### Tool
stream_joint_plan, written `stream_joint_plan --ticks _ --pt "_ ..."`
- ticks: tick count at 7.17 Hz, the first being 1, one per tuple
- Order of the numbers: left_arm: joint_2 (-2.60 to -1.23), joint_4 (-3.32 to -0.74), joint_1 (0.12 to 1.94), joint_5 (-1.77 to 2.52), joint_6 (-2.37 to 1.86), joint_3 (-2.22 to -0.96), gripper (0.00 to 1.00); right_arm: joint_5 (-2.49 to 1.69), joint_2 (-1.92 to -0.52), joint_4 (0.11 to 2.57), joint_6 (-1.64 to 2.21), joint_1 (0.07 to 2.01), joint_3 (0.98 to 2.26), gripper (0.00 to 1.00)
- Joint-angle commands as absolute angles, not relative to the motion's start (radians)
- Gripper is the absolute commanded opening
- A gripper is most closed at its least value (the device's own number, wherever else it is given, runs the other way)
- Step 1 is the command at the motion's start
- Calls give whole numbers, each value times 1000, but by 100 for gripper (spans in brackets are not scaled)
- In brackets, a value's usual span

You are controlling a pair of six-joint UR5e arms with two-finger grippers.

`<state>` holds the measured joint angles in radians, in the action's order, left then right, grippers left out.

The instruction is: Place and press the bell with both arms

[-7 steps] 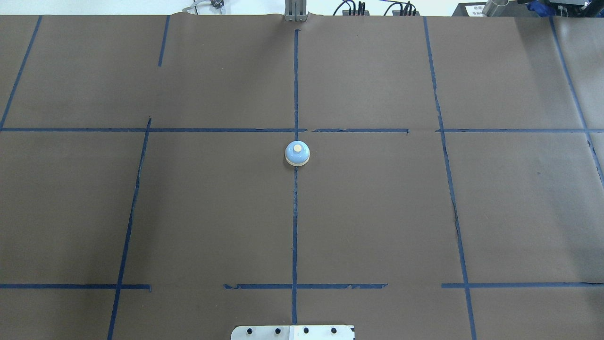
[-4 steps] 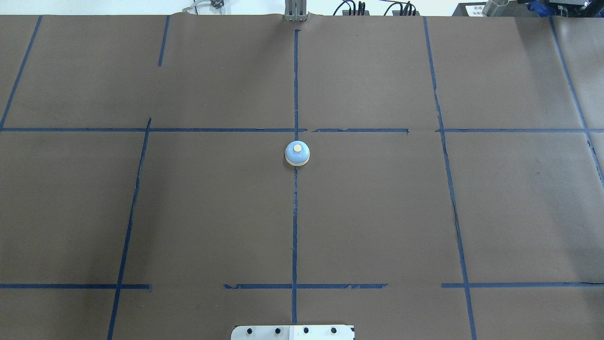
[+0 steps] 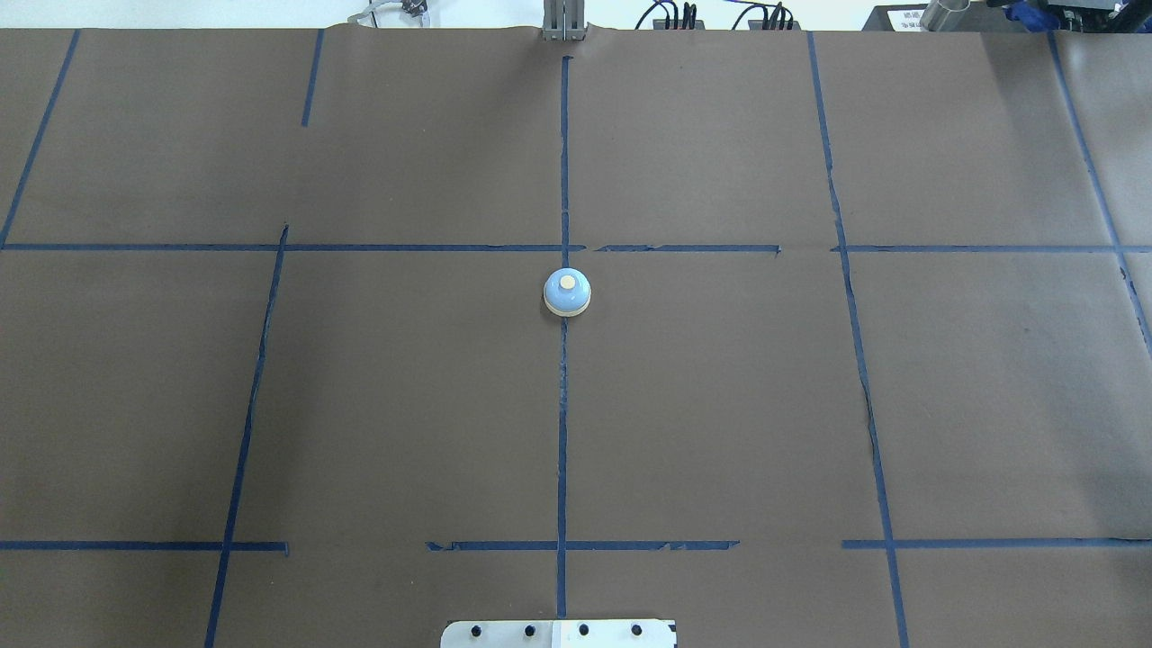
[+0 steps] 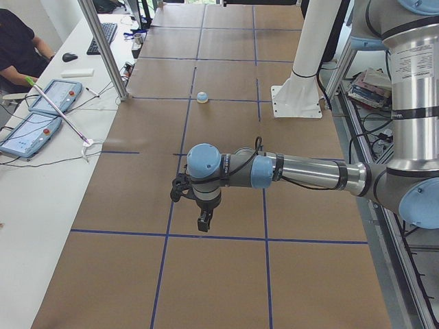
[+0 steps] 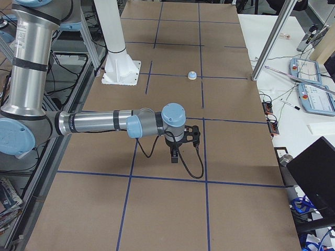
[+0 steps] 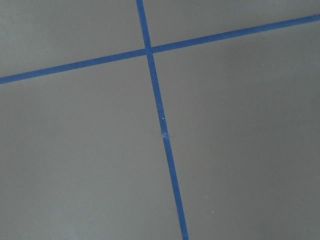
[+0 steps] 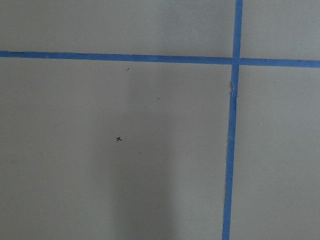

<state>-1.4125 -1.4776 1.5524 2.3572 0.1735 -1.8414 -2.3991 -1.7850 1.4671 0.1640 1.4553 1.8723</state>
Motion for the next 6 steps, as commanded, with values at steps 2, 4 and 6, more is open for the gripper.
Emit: stream_joint_plan --ticks 2,4,6 --pt "-1404 -1468 1552 2352 175 -1836 100 -2405 -1787 1465 161 1453 1873 100" --pt "-1391 -1470 1552 2358 179 -1853 100 -2402 -1787 1463 157 1453 1878 100" --pt "-1391 -1474 1551 2353 179 -1853 100 -2402 -1789 1463 158 1453 1879 100"
